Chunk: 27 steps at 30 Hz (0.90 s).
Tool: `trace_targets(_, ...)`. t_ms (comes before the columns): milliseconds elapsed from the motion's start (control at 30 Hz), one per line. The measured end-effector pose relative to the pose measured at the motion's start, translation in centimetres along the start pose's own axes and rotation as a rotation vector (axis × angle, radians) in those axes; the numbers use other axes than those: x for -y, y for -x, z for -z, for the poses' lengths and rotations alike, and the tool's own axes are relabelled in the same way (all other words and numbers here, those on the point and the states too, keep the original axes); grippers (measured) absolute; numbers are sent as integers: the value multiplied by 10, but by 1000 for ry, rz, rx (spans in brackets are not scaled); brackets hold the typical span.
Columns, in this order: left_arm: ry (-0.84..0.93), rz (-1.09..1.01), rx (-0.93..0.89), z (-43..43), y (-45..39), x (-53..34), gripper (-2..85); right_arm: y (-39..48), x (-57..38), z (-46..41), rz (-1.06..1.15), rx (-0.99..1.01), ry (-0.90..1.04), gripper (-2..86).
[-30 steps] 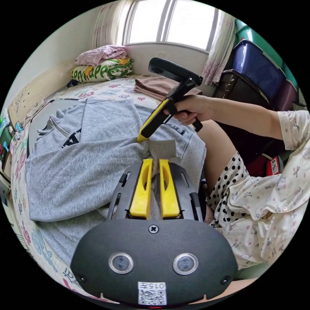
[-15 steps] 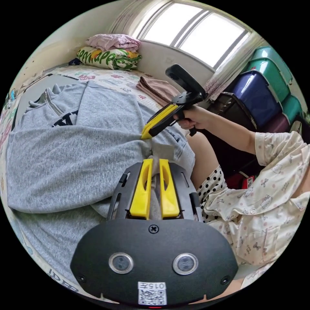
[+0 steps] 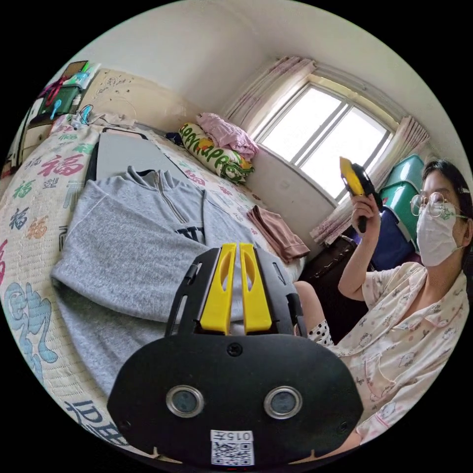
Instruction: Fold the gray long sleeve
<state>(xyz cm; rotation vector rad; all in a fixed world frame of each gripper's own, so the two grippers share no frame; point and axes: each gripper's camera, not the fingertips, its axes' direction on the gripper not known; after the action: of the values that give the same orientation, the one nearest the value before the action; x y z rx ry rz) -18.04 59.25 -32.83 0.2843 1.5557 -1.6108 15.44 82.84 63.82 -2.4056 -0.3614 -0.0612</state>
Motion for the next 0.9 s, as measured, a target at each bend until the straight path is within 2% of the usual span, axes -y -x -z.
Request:
trace_targets(133,6,66,-87,-8,26,-63,-5,92,-41,68,99,86,-211,-5)
trace_targets(267,-1,108,-105,-5,35,-116,-7,129,-61,103,96,203,-172,-5)
trace_targets(500,-23,145,-110,14,45,-157,-8,154,-92,129,103,288,-168,-6)
trace_targets(800,7,101,-39,19,58,-147,-1,152,-106,100,235,247,-166,-5)
trace_targets(900,2,70,16,19,71,-117,13,125,-105,73,442,129,-251,-5)
